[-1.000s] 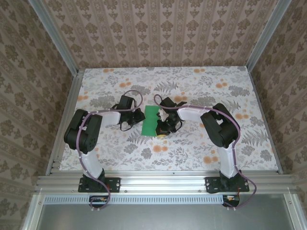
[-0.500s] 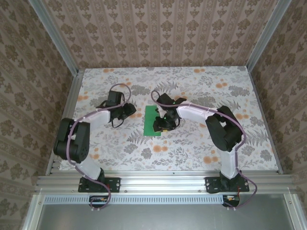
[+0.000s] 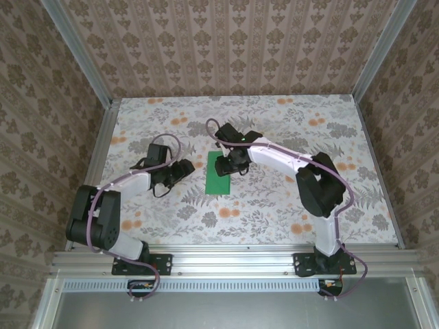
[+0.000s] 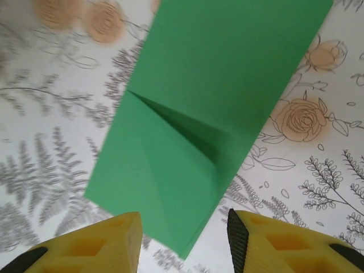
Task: Fold a paper plane with a square sheet of paper (pick it up from the middle)
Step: Turn over the paper at the center of the table.
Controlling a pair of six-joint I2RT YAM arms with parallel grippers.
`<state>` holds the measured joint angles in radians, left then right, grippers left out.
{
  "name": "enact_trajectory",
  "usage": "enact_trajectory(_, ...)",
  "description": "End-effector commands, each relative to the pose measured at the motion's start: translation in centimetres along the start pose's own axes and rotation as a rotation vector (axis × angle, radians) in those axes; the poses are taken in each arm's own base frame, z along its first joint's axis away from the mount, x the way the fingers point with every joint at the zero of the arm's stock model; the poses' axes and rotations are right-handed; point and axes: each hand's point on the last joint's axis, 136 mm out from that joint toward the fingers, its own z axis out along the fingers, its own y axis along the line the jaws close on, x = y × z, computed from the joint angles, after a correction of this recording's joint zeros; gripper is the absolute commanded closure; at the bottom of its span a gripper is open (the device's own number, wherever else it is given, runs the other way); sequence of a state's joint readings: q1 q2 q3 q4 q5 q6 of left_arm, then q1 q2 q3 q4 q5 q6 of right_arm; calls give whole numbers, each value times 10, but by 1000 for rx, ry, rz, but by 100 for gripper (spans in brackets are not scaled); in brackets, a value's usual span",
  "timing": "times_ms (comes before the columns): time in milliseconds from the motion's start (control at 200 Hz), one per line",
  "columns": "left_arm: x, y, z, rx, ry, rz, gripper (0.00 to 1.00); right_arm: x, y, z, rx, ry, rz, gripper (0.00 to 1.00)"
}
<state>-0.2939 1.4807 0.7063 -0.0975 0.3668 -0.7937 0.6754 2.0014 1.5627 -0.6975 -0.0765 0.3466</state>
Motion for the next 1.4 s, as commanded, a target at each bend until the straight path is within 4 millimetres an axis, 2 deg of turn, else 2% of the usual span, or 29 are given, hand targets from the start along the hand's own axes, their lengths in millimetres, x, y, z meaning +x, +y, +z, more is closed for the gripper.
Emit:
enact_trajectory(0, 9, -17, -3, 81, 41, -1, 29, 3, -14, 13, 50, 38, 0, 57)
enact_trajectory(200, 19, -34, 3, 156, 90, 8, 33, 6, -24, 31, 48, 74, 38, 67)
enact_trajectory(520, 43, -63, 25, 217, 177, 52, 46, 9, -37, 51, 80, 106, 96, 74)
enact_trajectory(595, 47, -70, 31, 231, 196, 59, 47, 13, -40, 55, 91, 123, 104, 76)
enact_trajectory(685, 44, -74, 37, 238, 200, 58, 50, 19, -44, 59, 105, 146, 118, 78)
enact_trajectory(705, 53, -80, 39, 246, 219, 77, 50, 21, -45, 61, 108, 153, 120, 78)
enact_trajectory(775, 53, -86, 43, 258, 218, 89, 51, 25, -46, 64, 111, 166, 127, 78)
enact_trajectory(1095, 48, -84, 65, 219, 227, 66, 56, 36, -52, 72, 120, 199, 163, 80)
enact_trajectory(1395, 47, -68, 62, 139, 175, 33, 48, 41, -59, 77, 124, 216, 209, 82)
